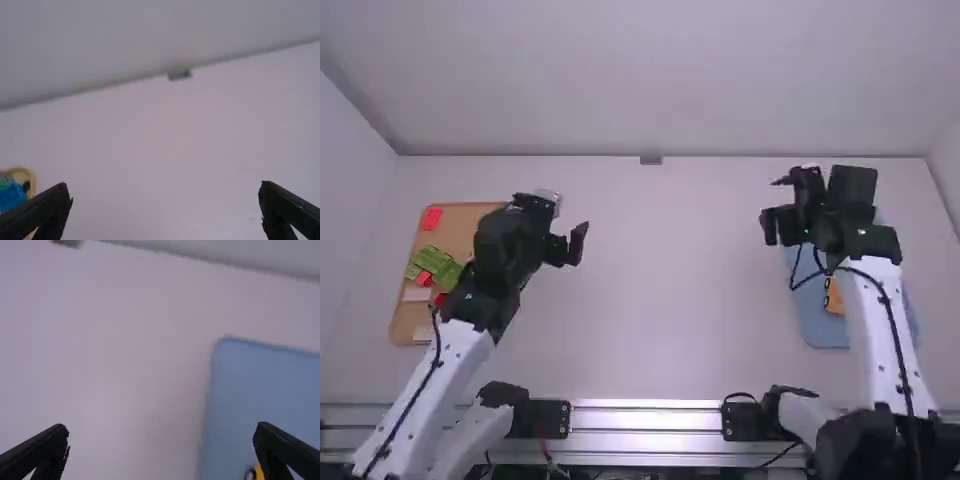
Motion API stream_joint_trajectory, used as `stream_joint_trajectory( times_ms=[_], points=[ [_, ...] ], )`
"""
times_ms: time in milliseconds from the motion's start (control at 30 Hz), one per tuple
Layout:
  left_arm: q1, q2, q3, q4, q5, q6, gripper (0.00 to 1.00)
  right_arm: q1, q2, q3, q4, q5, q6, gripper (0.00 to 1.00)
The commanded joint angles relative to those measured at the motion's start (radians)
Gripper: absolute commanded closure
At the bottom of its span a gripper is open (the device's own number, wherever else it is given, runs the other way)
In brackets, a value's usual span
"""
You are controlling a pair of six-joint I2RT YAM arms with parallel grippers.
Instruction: Assemble lego blocks to make yellow taxi
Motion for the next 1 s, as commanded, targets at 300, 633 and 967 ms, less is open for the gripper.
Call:
stream_joint_trajectory(
  times_ms=[300,633,967],
  points=[
    [0.09,-0.213,-0.085,0.076,-0.099,-0.059,0.1,0.072,-0.154,-0.072,0.094,0.09,0.074,0.1],
    [0.168,-0.402,-0.274,0.103,-0.118,-0.059,0.29,0.072,-0.324,-0.242,0.265,0.203,0.244,0.27],
    [0.168,-0.616,-0.488,0.103,-0.118,-0.059,0.51,0.072,-0.526,-0.444,0.466,0.203,0.332,0.47]
  ],
)
